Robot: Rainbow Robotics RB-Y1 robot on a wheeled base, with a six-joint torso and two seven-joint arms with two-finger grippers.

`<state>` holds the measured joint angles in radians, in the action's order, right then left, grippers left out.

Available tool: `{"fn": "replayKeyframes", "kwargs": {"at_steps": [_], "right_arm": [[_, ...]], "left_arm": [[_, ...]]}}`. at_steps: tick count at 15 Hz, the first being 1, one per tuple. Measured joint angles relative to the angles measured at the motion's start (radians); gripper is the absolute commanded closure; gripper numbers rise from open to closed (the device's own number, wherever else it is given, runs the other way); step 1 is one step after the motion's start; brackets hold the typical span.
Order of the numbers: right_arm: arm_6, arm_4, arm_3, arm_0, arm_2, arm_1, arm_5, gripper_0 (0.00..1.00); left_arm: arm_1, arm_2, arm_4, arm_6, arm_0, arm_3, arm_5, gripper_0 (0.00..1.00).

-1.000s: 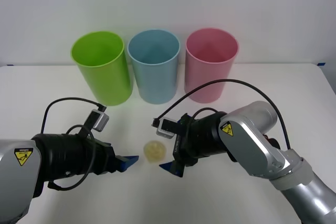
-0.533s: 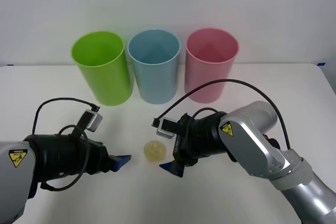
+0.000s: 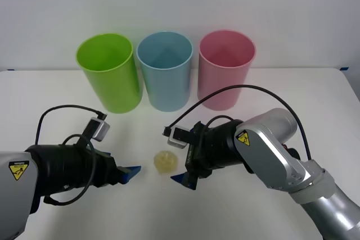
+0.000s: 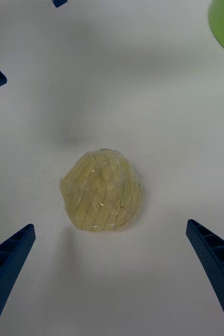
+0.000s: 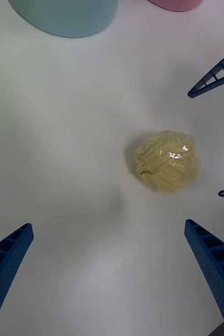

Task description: Put cans in the blue bin and PET bottles in the pink bin and trash in the green bin.

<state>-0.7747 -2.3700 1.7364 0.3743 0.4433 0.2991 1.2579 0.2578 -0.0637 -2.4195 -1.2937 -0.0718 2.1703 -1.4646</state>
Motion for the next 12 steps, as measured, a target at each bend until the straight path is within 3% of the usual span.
{"fn": "replayKeyframes", "kwargs": {"at_steps": [6, 12], "right_arm": [[0.0, 0.0, 0.0, 0.0, 0.0, 0.0, 0.0, 0.0], [0.0, 0.0, 0.0, 0.0, 0.0, 0.0, 0.0, 0.0]], "left_arm": [[0.015, 0.006, 0.02, -0.001, 0.0, -0.001, 0.0, 0.0], [0.105, -0.035, 0.162, 0.003, -0.023, 0.0, 0.002, 0.0]]}}
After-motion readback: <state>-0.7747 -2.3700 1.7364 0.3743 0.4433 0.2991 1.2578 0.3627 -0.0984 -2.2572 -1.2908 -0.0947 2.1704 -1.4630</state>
